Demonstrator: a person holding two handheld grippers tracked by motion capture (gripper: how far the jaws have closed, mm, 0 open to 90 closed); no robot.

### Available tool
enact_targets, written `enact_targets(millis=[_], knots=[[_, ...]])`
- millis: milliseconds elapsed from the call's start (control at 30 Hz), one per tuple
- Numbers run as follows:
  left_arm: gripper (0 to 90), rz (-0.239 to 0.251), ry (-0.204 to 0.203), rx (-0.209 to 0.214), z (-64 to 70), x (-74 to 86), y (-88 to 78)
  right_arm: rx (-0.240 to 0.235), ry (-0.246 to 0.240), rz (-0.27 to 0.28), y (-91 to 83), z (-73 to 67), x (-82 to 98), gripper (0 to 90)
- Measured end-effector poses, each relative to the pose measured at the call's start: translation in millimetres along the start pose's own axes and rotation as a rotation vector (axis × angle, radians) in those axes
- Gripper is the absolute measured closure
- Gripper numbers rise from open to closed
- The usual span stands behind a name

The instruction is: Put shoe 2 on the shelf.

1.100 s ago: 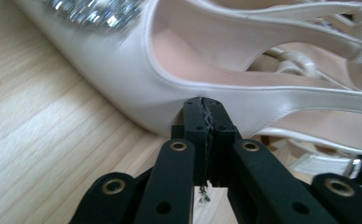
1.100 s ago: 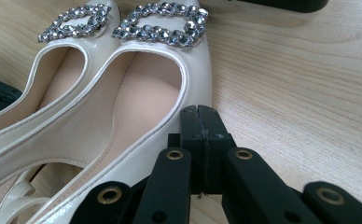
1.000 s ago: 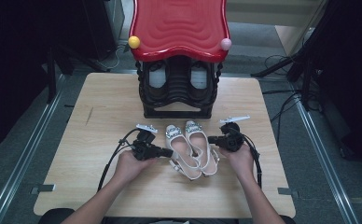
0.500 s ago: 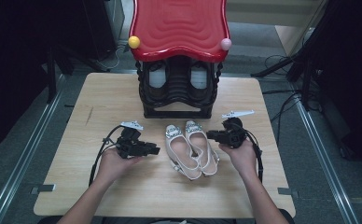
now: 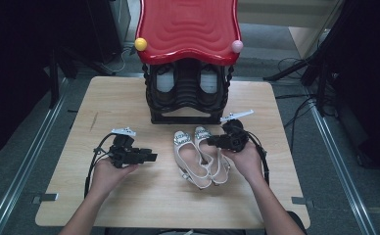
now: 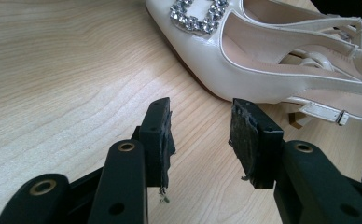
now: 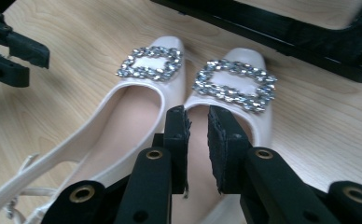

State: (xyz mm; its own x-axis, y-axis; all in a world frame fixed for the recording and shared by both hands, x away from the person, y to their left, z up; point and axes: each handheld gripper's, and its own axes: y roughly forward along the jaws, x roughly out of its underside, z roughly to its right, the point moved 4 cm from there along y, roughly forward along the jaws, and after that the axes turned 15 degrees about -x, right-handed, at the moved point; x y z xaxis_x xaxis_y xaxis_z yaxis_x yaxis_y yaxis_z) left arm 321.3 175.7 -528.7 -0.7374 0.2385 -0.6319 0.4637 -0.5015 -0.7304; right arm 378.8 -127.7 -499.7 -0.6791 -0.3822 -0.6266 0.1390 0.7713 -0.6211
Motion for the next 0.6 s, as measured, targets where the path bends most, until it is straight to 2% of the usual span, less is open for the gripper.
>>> enact_targets(millis=[133,400,467,600], knots=[[58.6,0.016,-0.011,0.005,-2.6,-1.5,-2.3,-0.013,0.006,-0.023,5.5,-5.3,0.1,78.9],[58.5,0.022,-0.002,-0.002,-3.4,-4.4,-1.0,-0.012,-0.013,-0.074,16.2,-22.8,-3.9,76.9],[58.4,0.023,-0.006,0.010,-3.7,-5.2,-0.8,-0.013,-0.016,-0.085,19.4,-26.9,-4.1,76.9],[58.5,0.026,0.005,-0.004,-2.9,-8.3,-0.5,0.000,-0.016,-0.113,25.5,-32.9,-3.1,75.8]])
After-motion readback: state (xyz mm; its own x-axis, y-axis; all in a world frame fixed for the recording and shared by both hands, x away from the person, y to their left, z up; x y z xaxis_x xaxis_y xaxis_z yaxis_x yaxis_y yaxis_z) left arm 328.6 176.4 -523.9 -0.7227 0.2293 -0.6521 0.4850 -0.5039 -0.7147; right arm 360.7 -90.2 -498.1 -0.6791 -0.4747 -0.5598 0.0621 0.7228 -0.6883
